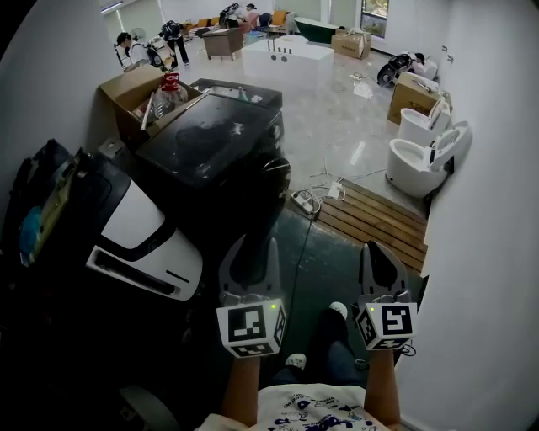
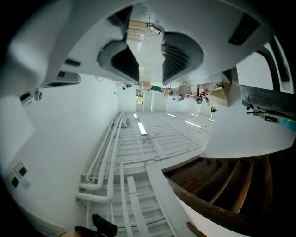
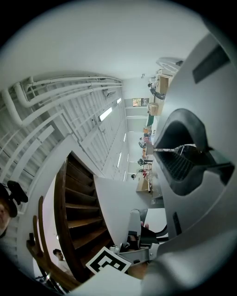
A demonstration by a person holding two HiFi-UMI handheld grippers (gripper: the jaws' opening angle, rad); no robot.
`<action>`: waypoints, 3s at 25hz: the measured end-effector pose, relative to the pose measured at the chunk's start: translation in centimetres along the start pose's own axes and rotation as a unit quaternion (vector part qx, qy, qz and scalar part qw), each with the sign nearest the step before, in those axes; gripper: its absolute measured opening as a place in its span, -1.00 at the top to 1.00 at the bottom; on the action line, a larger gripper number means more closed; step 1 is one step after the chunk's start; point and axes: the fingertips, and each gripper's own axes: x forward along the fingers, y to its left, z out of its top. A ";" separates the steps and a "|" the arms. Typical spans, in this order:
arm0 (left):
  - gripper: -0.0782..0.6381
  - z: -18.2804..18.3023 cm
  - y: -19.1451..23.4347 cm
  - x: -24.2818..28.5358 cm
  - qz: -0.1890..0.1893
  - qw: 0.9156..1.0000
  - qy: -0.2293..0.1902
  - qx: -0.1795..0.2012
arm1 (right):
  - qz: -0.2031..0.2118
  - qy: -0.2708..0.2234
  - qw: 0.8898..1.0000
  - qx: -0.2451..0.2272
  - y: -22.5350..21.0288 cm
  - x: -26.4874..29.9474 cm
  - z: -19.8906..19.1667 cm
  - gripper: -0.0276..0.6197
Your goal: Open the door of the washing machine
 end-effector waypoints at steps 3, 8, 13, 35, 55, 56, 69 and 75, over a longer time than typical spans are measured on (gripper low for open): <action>0.35 -0.5 -0.3 2.4 0.005 1.000 0.005 -0.001 | 0.005 0.001 1.000 0.003 -1.5 2.2 -0.5 0.86; 0.28 -1.3 -1.1 7.9 0.016 1.000 0.013 0.006 | 0.024 -0.002 1.000 0.004 -4.8 7.8 -0.9 0.86; 0.21 -1.4 -2.1 14.5 0.039 0.999 0.024 -0.001 | 0.049 -0.002 0.999 0.006 -9.0 14.1 -0.8 0.86; 0.21 -3.2 -6.3 32.4 0.104 0.992 0.070 0.015 | 0.118 0.021 0.993 0.013 -22.1 30.6 -2.7 0.86; 0.21 -6.9 0.2 47.4 0.106 0.990 0.097 0.017 | 0.135 0.052 0.989 0.004 -22.8 46.8 -6.0 0.86; 0.21 -7.0 0.6 48.4 0.104 0.990 0.099 0.016 | 0.136 0.054 0.989 0.002 -22.8 47.9 -6.1 0.86; 0.21 -9.9 4.3 59.1 0.056 0.985 0.159 0.033 | 0.138 0.087 0.987 -0.015 -22.6 59.3 -7.1 0.86; 0.21 -12.1 5.3 61.6 0.042 0.981 0.188 0.036 | 0.144 0.105 0.984 -0.019 -22.1 62.1 -8.7 0.86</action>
